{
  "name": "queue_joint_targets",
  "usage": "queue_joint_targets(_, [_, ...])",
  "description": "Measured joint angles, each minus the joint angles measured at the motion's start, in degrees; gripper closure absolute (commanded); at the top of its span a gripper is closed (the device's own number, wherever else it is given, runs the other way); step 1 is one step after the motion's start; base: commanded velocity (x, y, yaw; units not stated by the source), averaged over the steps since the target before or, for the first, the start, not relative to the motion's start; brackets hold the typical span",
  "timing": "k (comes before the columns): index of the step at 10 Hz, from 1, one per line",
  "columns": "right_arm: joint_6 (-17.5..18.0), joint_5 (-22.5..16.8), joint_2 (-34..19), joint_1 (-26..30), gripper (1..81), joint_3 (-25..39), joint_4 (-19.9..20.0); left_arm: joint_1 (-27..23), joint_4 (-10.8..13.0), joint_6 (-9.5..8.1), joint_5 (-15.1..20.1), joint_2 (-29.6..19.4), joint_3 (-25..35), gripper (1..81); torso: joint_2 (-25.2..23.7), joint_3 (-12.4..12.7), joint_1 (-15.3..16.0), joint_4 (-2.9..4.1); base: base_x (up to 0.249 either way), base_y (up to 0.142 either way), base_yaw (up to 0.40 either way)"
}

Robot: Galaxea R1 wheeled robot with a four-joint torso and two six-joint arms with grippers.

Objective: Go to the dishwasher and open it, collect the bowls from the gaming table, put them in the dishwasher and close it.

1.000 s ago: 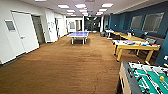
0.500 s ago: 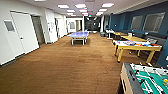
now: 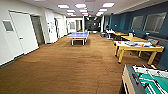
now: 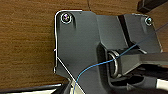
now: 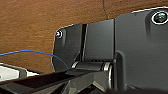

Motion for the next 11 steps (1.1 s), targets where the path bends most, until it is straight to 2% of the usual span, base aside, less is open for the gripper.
queue_joint_targets(6, [0.04, -0.2, -0.09, -0.3, 1.0, -0.18, 0.15, 0.26, 0.0, 0.0, 0.34, 0.04, 0.0, 1.0, 0.0, 0.0, -0.02, 0.0, 0.138, 0.0, 0.0])
queue_joint_targets(8, [0.11, 0.74, -0.13, 1.38, 1.0, -0.33, 0.3, -1.51, 0.0, 0.0, -0.66, 0.22, -0.05, 1.0, 0.02, -0.02, 0.02, 0.0, 0.139, 0.0, 0.0])
queue_joint_targets(11, [0.17, -0.3, -0.09, -0.77, 1.0, -0.33, 0.26, 0.94, 0.0, 0.0, 0.54, 0.66, -0.05, 1.0, -0.02, -0.02, -0.09, 0.0, 0.144, 0.0, 0.0])
